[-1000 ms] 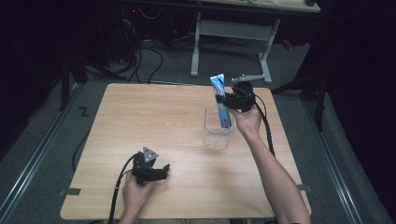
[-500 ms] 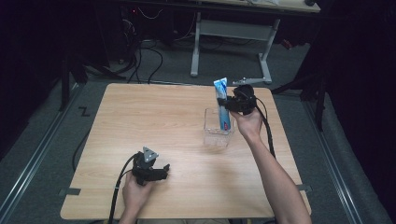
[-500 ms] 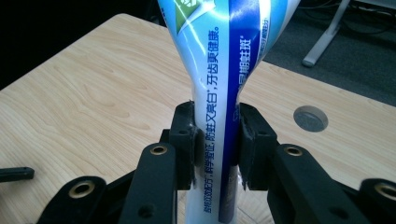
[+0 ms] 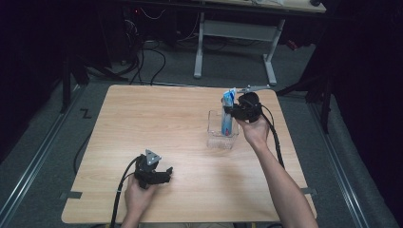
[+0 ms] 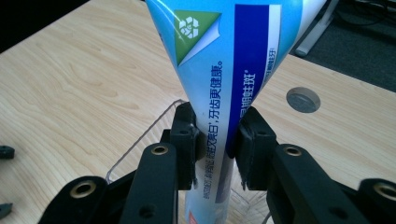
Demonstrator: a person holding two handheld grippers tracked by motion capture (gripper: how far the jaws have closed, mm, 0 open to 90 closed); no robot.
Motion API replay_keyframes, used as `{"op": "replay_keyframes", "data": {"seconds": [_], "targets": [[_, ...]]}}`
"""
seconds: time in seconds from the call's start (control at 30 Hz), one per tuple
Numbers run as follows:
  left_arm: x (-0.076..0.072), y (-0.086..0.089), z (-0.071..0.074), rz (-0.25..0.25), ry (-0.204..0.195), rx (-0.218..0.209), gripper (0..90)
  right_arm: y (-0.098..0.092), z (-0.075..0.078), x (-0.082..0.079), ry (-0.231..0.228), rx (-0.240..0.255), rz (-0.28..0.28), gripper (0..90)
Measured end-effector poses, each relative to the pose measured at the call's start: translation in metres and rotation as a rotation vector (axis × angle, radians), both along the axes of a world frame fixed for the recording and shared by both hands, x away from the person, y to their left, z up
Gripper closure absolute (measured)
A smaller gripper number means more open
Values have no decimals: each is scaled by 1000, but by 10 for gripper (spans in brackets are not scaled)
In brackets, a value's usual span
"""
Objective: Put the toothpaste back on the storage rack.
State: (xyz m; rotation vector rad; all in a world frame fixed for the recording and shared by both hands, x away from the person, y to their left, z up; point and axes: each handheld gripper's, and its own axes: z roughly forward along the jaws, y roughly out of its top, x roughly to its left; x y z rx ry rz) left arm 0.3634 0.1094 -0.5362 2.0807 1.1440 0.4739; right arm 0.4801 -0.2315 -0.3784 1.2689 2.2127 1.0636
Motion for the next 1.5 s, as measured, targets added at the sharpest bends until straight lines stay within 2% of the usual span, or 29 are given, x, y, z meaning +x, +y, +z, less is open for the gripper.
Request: {"op": "replay_keyframes", "data": {"seconds": [0.23,0.37,0.73,0.97,1.13,1.4,1.5], "targets": [[0,0,0,0,0,0,166,-1,-5,-2,14,-4,8,712],[0,0,0,0,0,0,166,-4,-9,-4,28,-22,3,712],[0,0,0,1,-1,-1,167,-11,-15,-5,100,-29,-11,712],[0,0,0,2,-1,-1,167,-10,-20,-4,91,-18,-18,708],[0,0,0,2,-1,-1,167,-17,-23,-2,84,5,-64,697],[0,0,0,3,-1,-1,167,-22,-28,-2,78,-2,-93,673],[0,0,0,3,-1,-1,167,-22,-28,-2,74,-13,-99,639]]}}
